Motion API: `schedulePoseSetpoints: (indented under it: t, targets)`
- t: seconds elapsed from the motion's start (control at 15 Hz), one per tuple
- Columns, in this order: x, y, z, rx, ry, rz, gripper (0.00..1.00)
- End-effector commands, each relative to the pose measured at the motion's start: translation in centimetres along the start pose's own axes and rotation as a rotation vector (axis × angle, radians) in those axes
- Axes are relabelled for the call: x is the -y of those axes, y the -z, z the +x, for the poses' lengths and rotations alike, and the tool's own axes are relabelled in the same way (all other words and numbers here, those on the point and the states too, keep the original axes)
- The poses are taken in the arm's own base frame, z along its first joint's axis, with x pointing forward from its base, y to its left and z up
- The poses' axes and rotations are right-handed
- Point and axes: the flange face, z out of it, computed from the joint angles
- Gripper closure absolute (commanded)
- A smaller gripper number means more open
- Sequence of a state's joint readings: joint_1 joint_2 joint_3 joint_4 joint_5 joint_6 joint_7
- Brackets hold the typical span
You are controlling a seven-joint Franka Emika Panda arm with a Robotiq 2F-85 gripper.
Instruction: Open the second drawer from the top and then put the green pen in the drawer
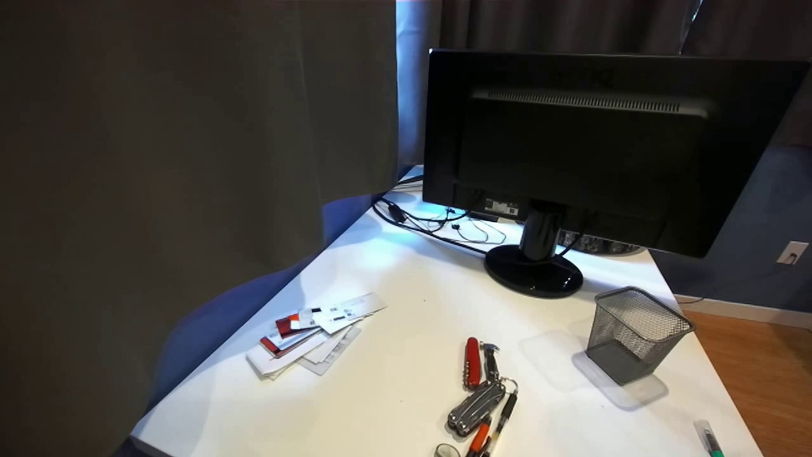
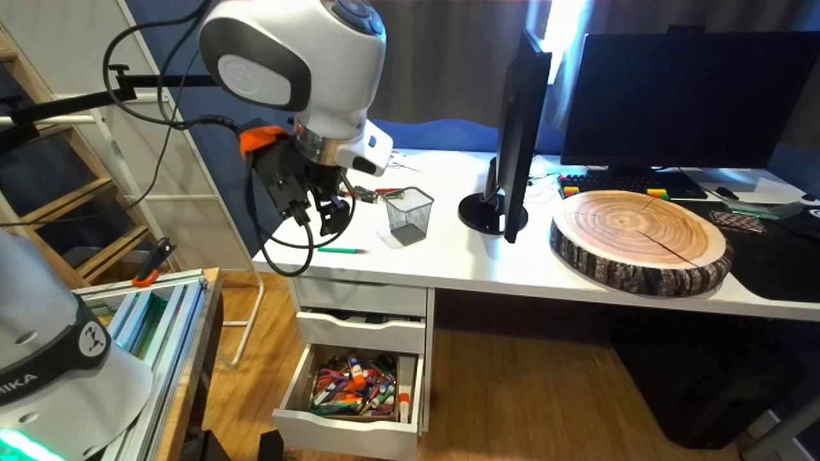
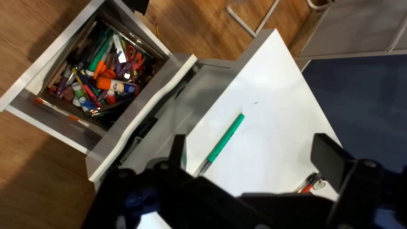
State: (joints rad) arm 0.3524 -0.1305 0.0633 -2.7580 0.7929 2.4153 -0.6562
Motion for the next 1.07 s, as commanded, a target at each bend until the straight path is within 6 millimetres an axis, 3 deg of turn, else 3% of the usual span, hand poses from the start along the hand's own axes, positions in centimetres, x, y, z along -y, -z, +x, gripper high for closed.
schedulePoseSetpoints:
  t: [0.0, 0.33, 0.73, 1.0]
  targets:
    - [-1.3, -5.5, -0.9, 0.030, -0.045, -0.010, 0.00]
    - [-2.8, -11.3, -2.6, -0.026, -0.154, 0.004, 0.00]
    - [-6.6, -15.1, -3.8, -0.139, -0.215, 0.058, 0.00]
    - [-8.1, -19.3, -3.8, -0.160, -0.278, 0.054, 0.00]
